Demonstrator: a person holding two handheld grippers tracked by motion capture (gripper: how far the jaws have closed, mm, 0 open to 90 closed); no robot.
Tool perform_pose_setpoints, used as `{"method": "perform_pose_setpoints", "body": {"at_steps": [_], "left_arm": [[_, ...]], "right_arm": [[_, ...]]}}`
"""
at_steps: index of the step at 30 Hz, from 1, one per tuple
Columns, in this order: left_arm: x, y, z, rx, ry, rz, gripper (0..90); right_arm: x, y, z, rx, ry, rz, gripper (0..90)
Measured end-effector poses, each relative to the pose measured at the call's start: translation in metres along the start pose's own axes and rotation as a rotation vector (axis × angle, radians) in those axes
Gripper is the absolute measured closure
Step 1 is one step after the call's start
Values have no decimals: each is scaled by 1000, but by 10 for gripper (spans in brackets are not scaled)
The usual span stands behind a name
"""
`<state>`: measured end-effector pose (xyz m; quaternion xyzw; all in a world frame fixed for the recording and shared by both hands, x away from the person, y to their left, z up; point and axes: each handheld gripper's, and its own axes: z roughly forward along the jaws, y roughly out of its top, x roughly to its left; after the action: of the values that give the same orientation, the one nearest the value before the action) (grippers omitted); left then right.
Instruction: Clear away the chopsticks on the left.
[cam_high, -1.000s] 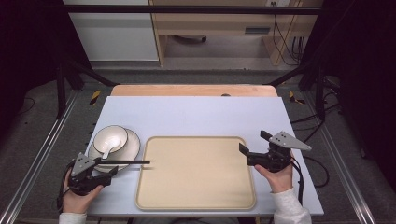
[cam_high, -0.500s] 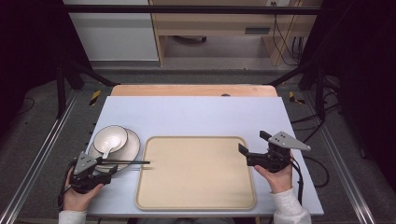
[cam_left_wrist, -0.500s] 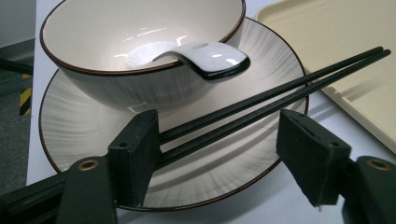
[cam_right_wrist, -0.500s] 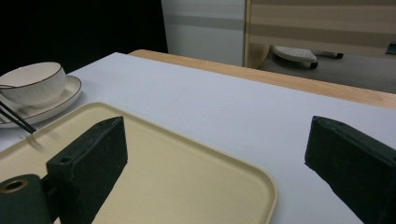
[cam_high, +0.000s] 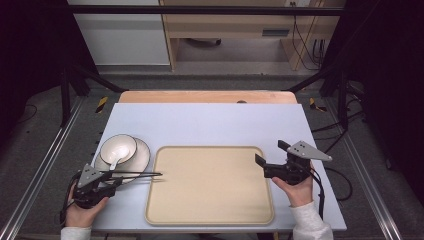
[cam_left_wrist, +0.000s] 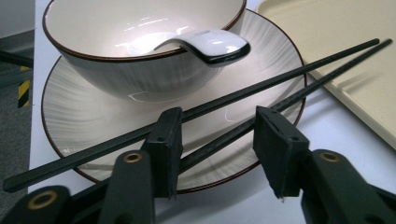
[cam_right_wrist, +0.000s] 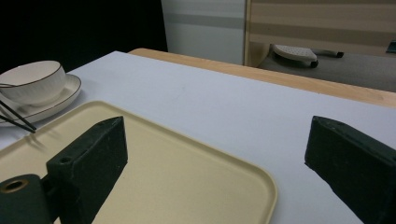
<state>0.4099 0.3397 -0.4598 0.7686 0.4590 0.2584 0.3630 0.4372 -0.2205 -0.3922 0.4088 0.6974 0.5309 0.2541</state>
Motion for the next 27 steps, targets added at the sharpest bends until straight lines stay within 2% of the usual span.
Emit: {"method": "perform_pose_setpoints", "body": {"at_steps": [9, 27], "left_arm": [[-2, 1, -1, 13, 1, 24, 637], [-10, 5, -2, 34, -7, 28, 772]], "right_arm": [[-1, -1, 1, 8, 1, 3, 59], [-1, -1, 2, 10, 4, 1, 59]]}}
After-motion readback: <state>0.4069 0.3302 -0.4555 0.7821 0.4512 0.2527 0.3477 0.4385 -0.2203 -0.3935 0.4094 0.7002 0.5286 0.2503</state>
